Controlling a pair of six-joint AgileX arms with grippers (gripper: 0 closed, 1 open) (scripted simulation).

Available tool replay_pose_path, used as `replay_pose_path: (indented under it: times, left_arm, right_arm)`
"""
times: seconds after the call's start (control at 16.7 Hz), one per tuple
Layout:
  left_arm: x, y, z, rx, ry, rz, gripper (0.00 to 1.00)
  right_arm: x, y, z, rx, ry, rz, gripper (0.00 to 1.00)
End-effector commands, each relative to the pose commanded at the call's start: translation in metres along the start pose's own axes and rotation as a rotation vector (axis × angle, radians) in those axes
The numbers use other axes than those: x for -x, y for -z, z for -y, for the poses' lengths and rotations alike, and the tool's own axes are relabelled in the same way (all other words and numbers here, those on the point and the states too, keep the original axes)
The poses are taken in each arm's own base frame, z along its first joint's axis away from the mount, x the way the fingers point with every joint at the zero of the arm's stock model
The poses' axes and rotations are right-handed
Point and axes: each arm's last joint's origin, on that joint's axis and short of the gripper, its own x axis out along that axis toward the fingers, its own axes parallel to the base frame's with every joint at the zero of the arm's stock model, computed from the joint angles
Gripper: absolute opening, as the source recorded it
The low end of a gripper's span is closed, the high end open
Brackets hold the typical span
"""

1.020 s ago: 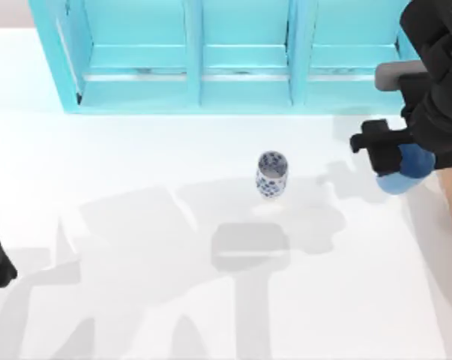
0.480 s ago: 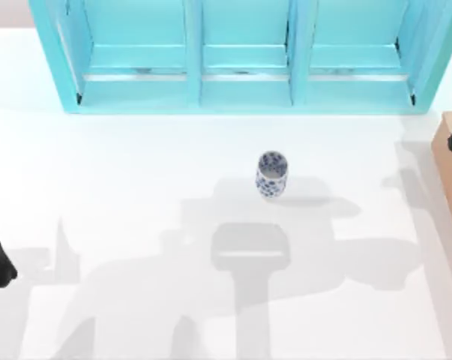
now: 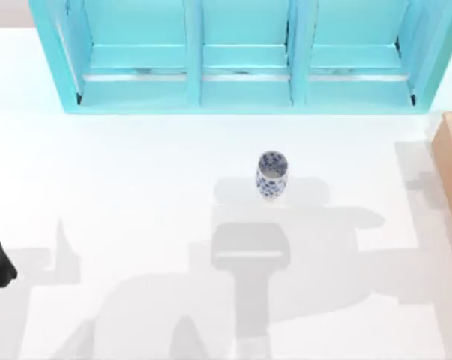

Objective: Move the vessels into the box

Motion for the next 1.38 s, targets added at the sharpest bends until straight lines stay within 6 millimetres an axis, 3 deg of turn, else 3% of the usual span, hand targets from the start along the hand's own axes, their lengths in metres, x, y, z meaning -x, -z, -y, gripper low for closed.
replay_pose_path:
  times: [0.24, 0.42, 0.54, 0.9, 1.38]
  left_arm:
    - [0.0, 0.0, 0.0, 0.0, 0.0, 0.0, 1.0]
    - [0.0, 0.0, 0.0, 0.0, 0.0, 0.0, 1.0]
    - [0.0, 0.0, 0.0, 0.0, 0.0, 0.0, 1.0]
    - [0.0, 0.0, 0.0, 0.0, 0.0, 0.0, 1.0]
    - [0.0, 0.0, 0.0, 0.0, 0.0, 0.0, 1.0]
  right_arm:
    - [0.014, 0.04, 0.061, 0.0, 0.004, -0.032, 0.0]
    - [0.025, 0.071, 0.085, 0.005, 0.004, -0.026, 0.0]
    - [0.029, 0.081, 0.09, 0.005, 0.007, -0.015, 0.0]
    - [0.026, 0.08, 0.09, 0.008, 0.009, -0.012, 0.0]
    - [-0.034, 0.083, 0.09, 0.005, 0.008, -0.012, 0.0]
